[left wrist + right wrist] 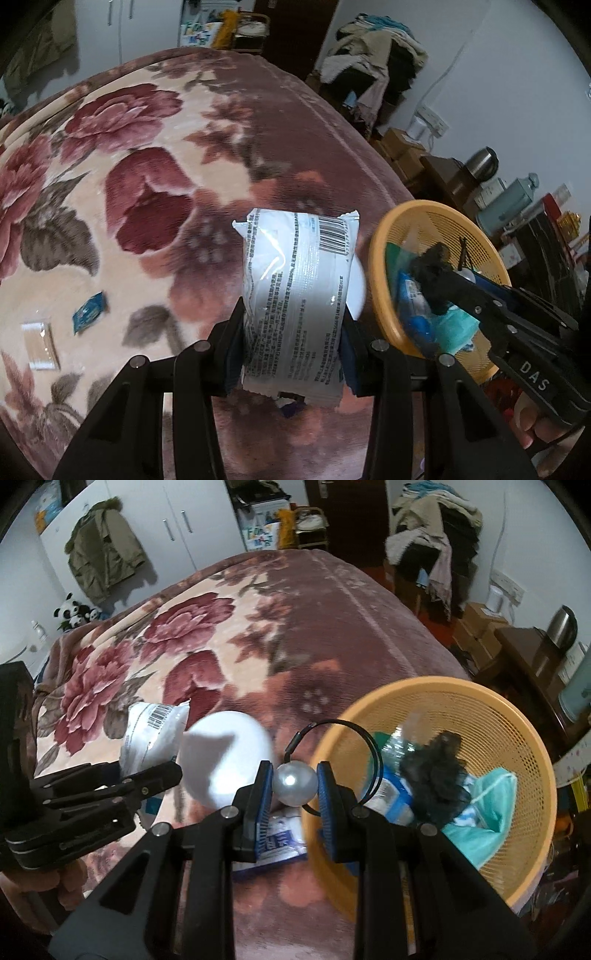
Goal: Organize soft objects
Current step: 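Lower the tissue pack and hair tie into the orange basket and open both tools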
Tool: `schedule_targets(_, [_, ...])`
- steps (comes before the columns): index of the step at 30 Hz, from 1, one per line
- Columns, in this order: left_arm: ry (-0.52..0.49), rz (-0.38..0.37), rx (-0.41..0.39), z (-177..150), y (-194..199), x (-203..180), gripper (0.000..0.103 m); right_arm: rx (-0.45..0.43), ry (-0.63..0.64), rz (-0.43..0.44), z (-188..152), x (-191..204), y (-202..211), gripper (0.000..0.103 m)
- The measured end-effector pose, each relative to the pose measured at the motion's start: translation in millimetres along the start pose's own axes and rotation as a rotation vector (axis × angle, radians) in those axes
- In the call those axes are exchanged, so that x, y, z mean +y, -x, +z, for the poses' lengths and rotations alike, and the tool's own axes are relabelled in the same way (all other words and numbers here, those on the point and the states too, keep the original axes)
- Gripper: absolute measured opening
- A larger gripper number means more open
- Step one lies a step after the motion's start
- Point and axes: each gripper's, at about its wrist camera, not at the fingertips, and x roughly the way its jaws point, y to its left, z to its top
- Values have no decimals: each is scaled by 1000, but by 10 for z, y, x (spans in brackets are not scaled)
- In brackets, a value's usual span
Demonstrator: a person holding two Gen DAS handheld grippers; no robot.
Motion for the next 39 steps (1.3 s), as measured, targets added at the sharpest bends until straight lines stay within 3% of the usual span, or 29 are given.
schedule_targets(22, [-171,-82,54,10,-331,-1030,44,-5,-134,-85,-152,-865,158,25])
schedule_targets(32, [-197,-131,82,11,-495,-1397,45,-19,-221,-107,-192,-1210,248,25])
schedule_targets(34, [-203,-161,93,9,-524,-1454,60,-27,-252,-87,-194,-1275,260,27])
schedule_targets(35, [-208,-179,101,3,-532,-1470,77,-21,-270,-81,-197,-1311,259,28])
schedule_targets(36, [-212,-184,106,-1,-535,-1475,88,-14,-290,-79,-203,-1349,257,37])
schedule_targets(39, [-213,-163,105,-15,-510,-1455,89,-29,-330,-95,-233,-1423,287,61])
